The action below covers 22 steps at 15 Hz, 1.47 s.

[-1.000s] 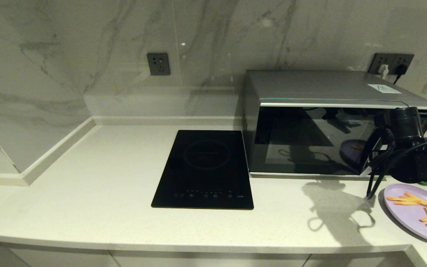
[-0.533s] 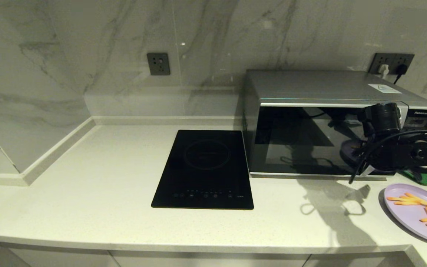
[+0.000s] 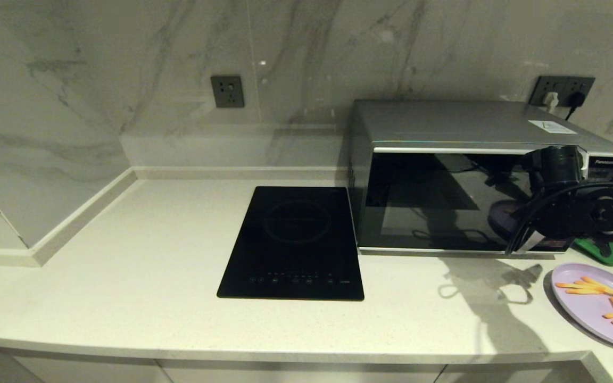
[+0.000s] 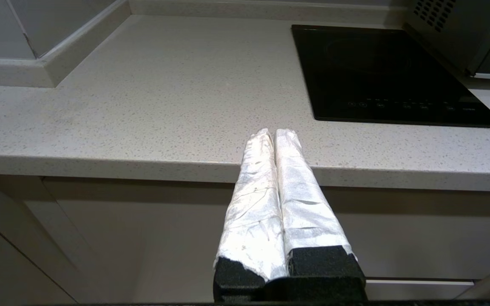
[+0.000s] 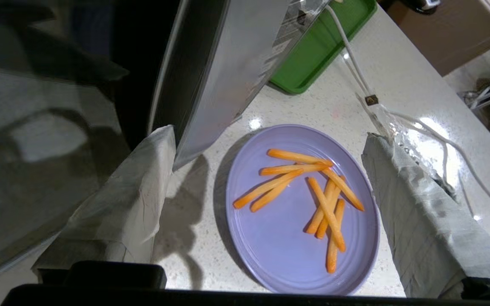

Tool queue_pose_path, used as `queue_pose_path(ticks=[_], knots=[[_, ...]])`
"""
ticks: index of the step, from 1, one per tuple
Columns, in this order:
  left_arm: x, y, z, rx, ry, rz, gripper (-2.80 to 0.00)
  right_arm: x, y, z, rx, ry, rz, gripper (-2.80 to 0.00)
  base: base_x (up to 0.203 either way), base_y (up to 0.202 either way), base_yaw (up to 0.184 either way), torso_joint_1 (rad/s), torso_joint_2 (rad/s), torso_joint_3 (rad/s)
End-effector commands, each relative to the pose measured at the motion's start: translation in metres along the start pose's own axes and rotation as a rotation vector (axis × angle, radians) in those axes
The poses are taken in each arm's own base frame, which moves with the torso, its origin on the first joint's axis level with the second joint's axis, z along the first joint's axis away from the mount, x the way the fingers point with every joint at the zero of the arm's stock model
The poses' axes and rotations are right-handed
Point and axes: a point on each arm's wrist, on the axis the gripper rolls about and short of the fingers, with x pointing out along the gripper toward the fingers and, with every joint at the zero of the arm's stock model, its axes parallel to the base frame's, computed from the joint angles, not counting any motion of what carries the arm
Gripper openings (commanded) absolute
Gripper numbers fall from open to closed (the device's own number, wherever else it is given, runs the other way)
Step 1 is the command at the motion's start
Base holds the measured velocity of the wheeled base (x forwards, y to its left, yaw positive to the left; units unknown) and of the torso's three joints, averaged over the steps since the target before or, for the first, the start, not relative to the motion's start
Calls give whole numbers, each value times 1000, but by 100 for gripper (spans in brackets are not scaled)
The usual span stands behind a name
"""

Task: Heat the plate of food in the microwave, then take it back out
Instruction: Open the microwave oven

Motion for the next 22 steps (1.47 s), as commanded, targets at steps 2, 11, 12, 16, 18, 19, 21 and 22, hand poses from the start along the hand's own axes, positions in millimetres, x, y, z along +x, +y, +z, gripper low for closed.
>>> queue_pose_path(ticks=[2,11,12,16,18,19,21,22], knots=[[0,0,0,0,0,1,-280,11,-5,-1,17,12,-33,0,0,0,0,0,0,0],[0,0,0,0,0,1,-280,14,-4,-4,125,15,-56,0,0,0,0,0,0,0],[0,0,0,0,0,1,-280,15,-2,-7,136,16,-71,0,0,0,0,0,0,0],[0,0,0,0,0,1,-280,18,0,-12,174,20,-92,0,0,0,0,0,0,0],[0,0,0,0,0,1,-280,14,-5,-12,178,18,-93,0,0,0,0,0,0,0],[0,0,0,0,0,1,-280,10,-9,-11,184,16,-93,0,0,0,0,0,0,0],[0,0,0,0,0,1,-280,-2,-24,-15,186,18,-87,0,0,0,0,0,0,0],[0,0,0,0,0,1,-280,-9,-32,-15,197,14,-82,0,0,0,0,0,0,0]])
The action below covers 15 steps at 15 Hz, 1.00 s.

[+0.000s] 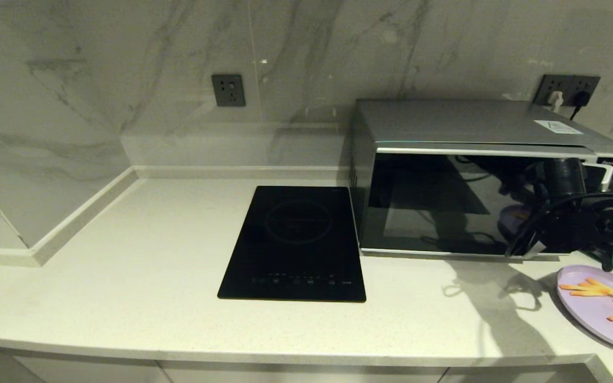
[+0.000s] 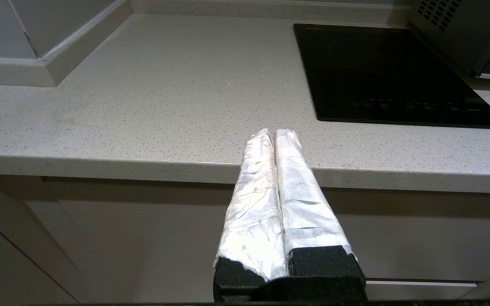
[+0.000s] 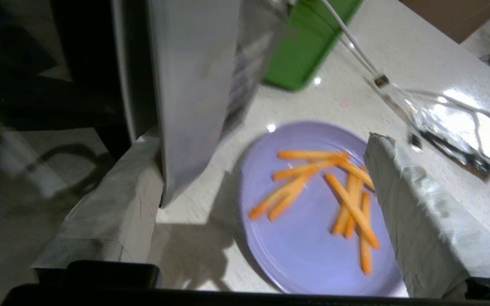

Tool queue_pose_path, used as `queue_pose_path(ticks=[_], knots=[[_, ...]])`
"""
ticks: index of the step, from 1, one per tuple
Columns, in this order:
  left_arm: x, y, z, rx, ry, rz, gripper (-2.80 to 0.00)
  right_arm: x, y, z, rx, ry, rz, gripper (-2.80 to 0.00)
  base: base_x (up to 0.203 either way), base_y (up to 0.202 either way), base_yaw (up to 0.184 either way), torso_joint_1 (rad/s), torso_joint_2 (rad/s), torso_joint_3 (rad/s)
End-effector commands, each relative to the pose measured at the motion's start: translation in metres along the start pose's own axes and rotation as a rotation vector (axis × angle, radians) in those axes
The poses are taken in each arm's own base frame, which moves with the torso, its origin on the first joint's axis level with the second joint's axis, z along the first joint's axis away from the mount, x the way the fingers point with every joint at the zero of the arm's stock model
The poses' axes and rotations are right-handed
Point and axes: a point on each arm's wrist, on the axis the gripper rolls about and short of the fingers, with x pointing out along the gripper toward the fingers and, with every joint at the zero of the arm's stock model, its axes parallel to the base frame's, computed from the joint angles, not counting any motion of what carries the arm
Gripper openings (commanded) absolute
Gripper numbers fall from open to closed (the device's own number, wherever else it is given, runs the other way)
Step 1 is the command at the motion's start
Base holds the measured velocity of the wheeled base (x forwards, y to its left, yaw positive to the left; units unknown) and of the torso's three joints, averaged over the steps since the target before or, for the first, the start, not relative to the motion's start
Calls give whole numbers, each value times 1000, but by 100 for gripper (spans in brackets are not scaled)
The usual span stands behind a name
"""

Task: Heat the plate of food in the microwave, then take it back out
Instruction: Open the microwave oven

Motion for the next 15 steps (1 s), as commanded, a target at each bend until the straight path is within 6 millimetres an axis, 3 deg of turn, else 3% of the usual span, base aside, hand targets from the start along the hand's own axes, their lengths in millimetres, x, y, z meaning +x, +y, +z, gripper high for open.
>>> queue_pose_path(ticks=[1,3,7,9,12,15], knots=[[0,0,0,0,0,0,-280,-22,-26,11,48,-26,22,0,0,0,0,0,0,0],[0,0,0,0,0,0,-280,-37,-41,12,8,-25,69,0,0,0,0,0,0,0],[0,0,0,0,0,0,-280,-56,-35,8,-101,-7,240,0,0,0,0,0,0,0],[0,0,0,0,0,0,-280,-84,-38,11,-118,-33,364,0,0,0,0,0,0,0],[0,0,0,0,0,0,-280,-136,-69,21,-165,-66,608,0,0,0,0,0,0,0],[0,0,0,0,0,0,-280,-168,-96,49,-201,-50,755,0,0,0,0,0,0,0]])
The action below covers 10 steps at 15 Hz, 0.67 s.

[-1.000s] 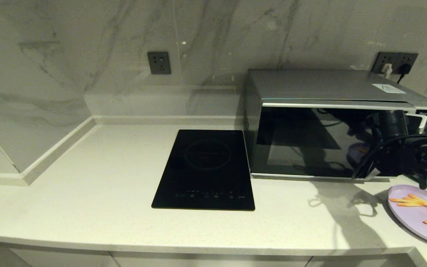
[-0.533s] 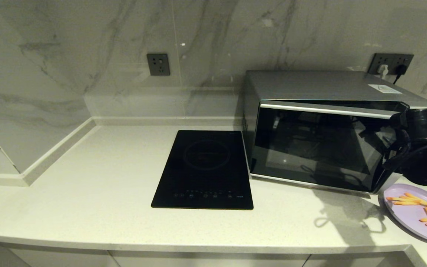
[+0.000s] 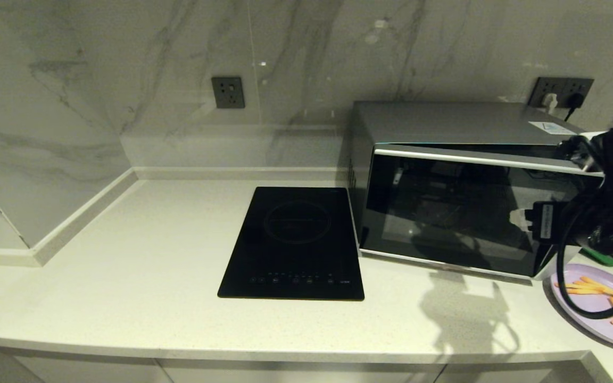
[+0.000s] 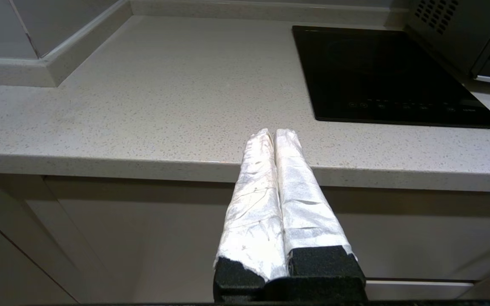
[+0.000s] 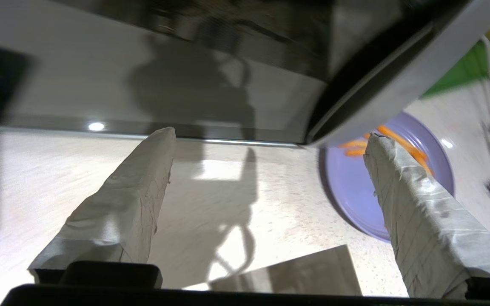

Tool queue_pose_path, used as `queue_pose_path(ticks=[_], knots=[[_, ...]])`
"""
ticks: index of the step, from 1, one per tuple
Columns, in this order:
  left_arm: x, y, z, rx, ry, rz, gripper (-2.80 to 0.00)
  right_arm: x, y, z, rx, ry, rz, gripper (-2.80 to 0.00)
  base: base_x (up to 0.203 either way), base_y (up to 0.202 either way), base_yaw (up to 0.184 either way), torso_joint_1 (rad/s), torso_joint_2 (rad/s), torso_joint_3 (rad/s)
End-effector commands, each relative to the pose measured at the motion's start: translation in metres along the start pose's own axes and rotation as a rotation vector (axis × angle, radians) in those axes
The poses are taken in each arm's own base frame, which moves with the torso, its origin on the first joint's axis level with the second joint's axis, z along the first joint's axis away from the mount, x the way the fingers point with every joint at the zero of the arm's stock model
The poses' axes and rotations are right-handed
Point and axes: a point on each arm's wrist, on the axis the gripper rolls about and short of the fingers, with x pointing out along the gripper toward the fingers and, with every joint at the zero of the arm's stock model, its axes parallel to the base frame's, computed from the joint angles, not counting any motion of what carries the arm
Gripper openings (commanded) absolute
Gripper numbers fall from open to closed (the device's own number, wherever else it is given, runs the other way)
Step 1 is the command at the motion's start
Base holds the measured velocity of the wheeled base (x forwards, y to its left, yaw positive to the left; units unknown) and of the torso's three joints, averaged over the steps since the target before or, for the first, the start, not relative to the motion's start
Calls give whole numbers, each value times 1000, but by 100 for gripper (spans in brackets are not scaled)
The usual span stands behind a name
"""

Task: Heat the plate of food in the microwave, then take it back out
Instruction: Open the microwave oven

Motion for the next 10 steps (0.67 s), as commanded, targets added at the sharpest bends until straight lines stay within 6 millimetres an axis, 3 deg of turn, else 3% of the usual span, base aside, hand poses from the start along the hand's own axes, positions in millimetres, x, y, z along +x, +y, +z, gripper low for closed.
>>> queue_pose_path(ticks=[1,4,6,7,10], knots=[[0,0,0,0,0,1,-280,-39,-15,27,35,-22,66,0,0,0,0,0,0,0],[0,0,0,0,0,1,-280,-45,-21,58,128,-6,67,0,0,0,0,0,0,0],[0,0,0,-1,0,1,-280,-42,-24,59,142,29,73,0,0,0,0,0,0,0],[0,0,0,0,0,1,-280,-42,-24,58,138,43,80,-280,0,0,0,0,0,0],[0,0,0,0,0,1,-280,-43,-23,68,181,43,108,-280,0,0,0,0,0,0]])
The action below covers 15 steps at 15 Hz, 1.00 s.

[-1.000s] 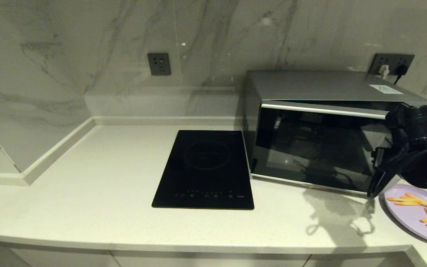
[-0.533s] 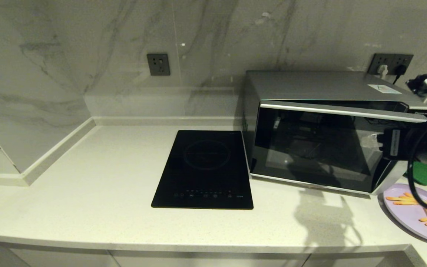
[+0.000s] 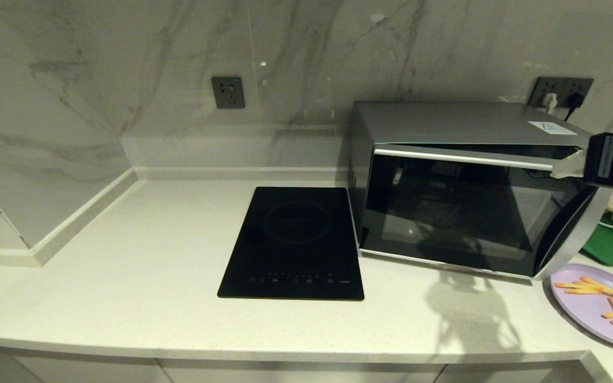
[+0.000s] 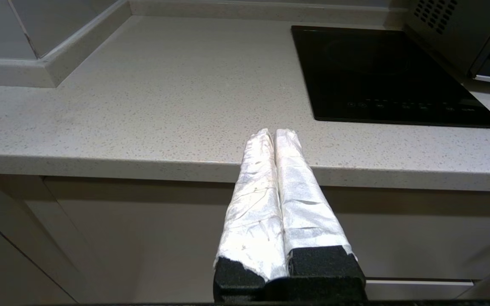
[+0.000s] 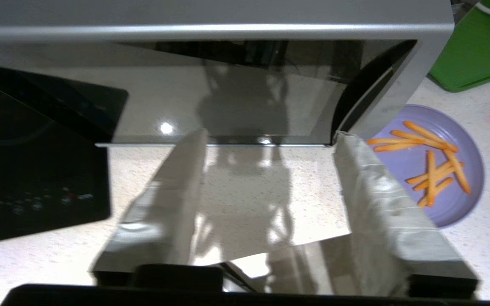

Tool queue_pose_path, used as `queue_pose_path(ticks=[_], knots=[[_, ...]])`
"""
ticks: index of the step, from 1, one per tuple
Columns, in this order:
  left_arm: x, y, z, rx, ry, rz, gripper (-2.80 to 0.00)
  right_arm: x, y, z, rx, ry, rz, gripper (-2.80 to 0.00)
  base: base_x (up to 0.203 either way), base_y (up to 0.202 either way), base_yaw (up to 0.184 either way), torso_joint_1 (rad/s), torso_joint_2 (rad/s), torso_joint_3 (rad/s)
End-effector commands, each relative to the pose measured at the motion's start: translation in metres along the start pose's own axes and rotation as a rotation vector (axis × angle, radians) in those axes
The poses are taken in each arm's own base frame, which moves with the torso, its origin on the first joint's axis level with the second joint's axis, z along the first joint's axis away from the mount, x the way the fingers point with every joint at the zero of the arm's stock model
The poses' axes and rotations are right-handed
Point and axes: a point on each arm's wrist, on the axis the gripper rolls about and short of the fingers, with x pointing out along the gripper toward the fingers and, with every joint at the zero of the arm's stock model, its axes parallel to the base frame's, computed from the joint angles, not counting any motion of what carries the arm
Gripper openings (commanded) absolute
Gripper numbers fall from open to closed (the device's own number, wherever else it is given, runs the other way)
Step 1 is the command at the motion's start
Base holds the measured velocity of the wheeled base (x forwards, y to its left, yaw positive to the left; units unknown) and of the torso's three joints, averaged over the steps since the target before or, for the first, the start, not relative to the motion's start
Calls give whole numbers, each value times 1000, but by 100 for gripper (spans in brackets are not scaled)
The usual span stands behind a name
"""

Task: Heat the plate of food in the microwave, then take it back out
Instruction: Open the microwave oven

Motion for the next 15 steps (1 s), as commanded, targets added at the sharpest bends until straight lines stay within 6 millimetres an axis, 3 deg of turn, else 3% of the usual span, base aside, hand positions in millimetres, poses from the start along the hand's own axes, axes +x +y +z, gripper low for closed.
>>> queue_pose_path(ticks=[1,5,11,15], knots=[[0,0,0,-1,-1,1,-280,6,5,11,30,0,7,-280,0,0,0,0,0,0],[0,0,0,-1,-1,1,-280,30,5,32,107,-8,-19,-280,0,0,0,0,0,0],[0,0,0,-1,-1,1,-280,94,-14,67,335,32,-65,-280,0,0,0,0,0,0],[0,0,0,-1,-1,1,-280,105,-40,74,419,78,-21,-280,0,0,0,0,0,0]])
